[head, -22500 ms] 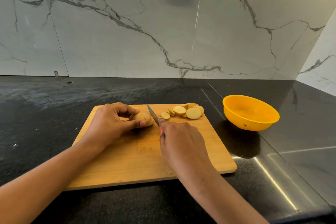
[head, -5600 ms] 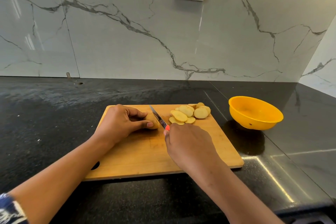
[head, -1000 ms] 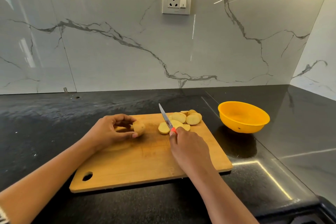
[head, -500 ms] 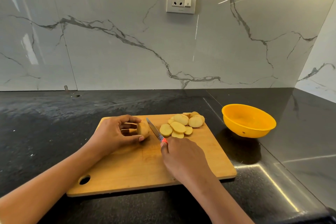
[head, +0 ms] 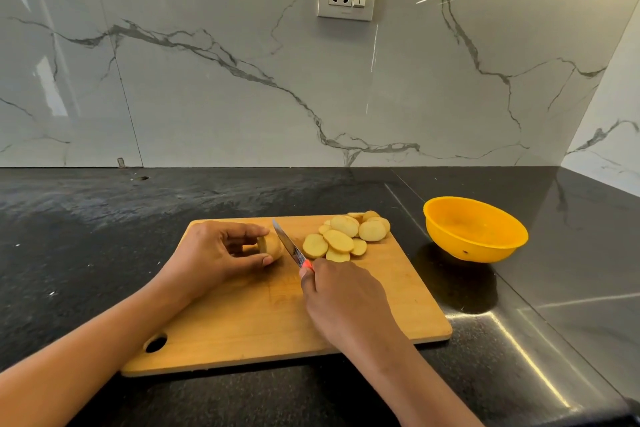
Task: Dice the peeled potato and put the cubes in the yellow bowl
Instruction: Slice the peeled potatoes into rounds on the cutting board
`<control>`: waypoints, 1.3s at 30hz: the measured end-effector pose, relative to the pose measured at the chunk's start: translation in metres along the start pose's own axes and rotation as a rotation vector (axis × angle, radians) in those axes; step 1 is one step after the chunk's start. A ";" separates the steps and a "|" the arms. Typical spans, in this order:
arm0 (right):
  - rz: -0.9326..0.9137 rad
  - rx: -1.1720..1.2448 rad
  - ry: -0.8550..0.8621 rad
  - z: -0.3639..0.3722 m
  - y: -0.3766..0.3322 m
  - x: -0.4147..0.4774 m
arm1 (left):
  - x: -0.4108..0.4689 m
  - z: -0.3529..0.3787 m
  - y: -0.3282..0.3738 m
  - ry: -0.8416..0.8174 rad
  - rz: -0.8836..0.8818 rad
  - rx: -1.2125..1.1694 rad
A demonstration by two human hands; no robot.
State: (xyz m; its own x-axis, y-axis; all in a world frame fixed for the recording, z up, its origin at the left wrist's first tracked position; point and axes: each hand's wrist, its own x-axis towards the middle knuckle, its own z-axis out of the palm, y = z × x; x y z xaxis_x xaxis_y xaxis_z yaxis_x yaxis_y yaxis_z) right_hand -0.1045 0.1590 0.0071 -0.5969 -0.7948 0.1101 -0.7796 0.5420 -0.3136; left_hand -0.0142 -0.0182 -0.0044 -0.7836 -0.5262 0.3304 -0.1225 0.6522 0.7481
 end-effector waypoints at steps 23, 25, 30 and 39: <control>-0.085 -0.197 -0.172 -0.018 -0.033 0.026 | 0.000 0.002 0.004 0.037 -0.029 -0.001; -0.091 -0.209 -0.198 -0.015 -0.032 0.022 | 0.000 0.001 0.005 0.039 -0.051 -0.005; -0.077 -0.295 -0.329 -0.015 -0.018 -0.011 | 0.002 -0.002 0.005 0.030 -0.078 0.003; 0.063 -0.170 -0.114 -0.015 0.001 -0.001 | 0.000 -0.006 0.000 0.007 -0.086 -0.057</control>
State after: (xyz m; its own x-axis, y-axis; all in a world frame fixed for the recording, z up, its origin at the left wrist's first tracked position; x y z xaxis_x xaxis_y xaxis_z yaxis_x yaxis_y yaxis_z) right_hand -0.1078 0.1644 0.0205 -0.6273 -0.7786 -0.0153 -0.7683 0.6219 -0.1518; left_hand -0.0105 -0.0214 -0.0010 -0.7670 -0.5832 0.2676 -0.1542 0.5723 0.8054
